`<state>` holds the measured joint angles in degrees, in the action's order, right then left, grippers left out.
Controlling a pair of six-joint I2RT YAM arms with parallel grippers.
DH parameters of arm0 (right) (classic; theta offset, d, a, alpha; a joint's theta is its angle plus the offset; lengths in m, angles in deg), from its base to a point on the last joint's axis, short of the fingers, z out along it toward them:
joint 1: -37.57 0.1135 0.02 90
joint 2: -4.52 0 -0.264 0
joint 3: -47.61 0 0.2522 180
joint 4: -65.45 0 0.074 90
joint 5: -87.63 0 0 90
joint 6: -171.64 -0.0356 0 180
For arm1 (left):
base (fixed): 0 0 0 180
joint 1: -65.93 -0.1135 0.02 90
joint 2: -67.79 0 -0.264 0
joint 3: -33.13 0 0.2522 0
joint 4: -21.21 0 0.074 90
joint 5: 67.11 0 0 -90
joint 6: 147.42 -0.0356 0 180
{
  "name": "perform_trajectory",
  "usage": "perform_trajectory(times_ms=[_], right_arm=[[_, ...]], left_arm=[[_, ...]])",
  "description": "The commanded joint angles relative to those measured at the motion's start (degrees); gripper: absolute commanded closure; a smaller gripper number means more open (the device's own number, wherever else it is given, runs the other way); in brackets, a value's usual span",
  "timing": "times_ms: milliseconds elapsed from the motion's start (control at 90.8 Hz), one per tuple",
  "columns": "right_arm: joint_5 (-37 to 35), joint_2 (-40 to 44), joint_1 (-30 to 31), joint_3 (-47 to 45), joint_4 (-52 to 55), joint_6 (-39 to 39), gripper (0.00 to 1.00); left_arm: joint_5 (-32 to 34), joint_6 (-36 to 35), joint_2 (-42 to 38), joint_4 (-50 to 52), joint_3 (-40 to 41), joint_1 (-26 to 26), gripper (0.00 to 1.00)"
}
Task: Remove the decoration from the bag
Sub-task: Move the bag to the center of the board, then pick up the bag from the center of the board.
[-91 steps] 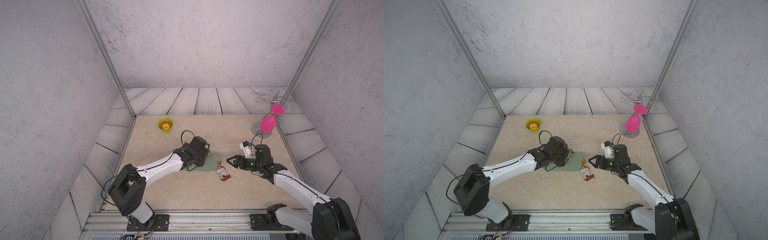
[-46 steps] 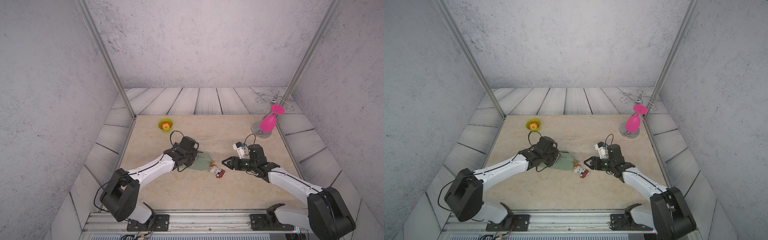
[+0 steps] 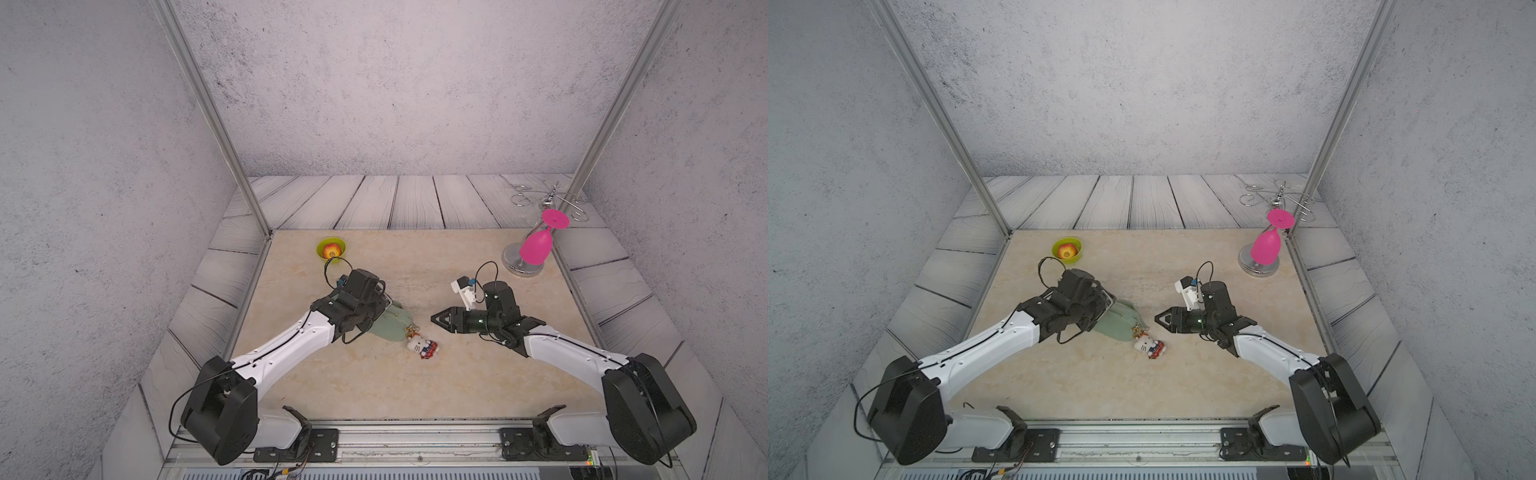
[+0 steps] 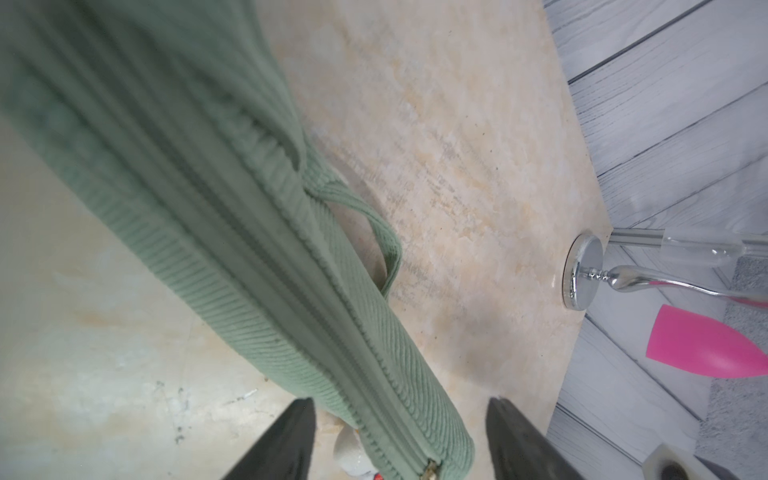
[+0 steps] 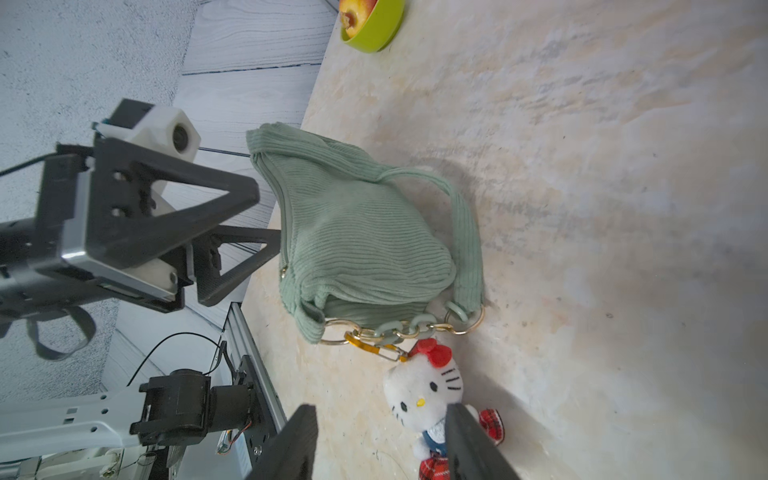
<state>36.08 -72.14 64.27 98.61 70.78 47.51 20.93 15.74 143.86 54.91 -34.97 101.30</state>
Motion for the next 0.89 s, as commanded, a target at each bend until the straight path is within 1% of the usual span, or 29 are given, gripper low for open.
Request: perform_trajectory(times_ms=[0,66,121,187,220,264,341,429,528,550,583,627,881], right_arm=[[0.2,-0.2,0.7,1.1,-0.7,-0.6,0.46],[-0.4,0.1,0.8,0.8,-0.4,-0.7,0.45],[-1.6,0.5,0.8,0.5,0.3,-0.7,0.42],[-2.6,0.9,0.8,0.0,0.8,-0.7,0.39],[-3.2,1.0,0.8,-0.2,1.0,-0.7,0.37],[-3.9,1.2,0.8,-0.3,1.4,-0.8,0.31],[-5.4,1.9,0.7,-0.7,2.2,-1.0,0.23],[-7.3,2.5,0.8,-1.0,3.5,-1.1,0.16],[-9.4,3.1,0.8,-0.7,5.2,-1.0,0.13],[-10.0,3.2,0.8,-0.6,5.8,-1.0,0.11],[-11.2,3.4,0.8,-0.4,6.5,-0.9,0.05],[-12.2,3.7,0.7,-0.2,7.7,-0.8,0.01],[-15.9,5.3,0.8,0.7,11.5,-0.7,0.01]], left_arm=[[1.9,-9.4,-4.0,2.6,0.7,0.0,0.26],[1.2,-14.4,-6.5,1.9,1.5,0.0,0.27],[0.6,-18.6,-8.3,1.7,2.2,0.2,0.29],[-1.9,-23.5,-10.4,0.5,3.8,0.6,0.32],[-2.5,-25.2,-11.4,0.4,4.6,1.0,0.33],[-3.5,-27.6,-12.6,0.1,6.0,1.7,0.34],[-5.1,-30.6,-15.0,-1.5,8.9,3.0,0.36],[-6.9,-32.0,-17.4,-5.4,13.2,4.4,0.37],[-8.3,-32.6,-17.8,-10.9,16.9,5.5,0.37],[-8.8,-32.6,-17.7,-11.9,17.5,5.7,0.37],[-9.4,-32.7,-17.1,-14.0,18.4,6.0,0.37],[-10.1,-32.7,-15.9,-16.4,19.0,6.3,0.37],[-13.8,-32.6,-8.9,-25.4,19.0,7.4,0.41]])
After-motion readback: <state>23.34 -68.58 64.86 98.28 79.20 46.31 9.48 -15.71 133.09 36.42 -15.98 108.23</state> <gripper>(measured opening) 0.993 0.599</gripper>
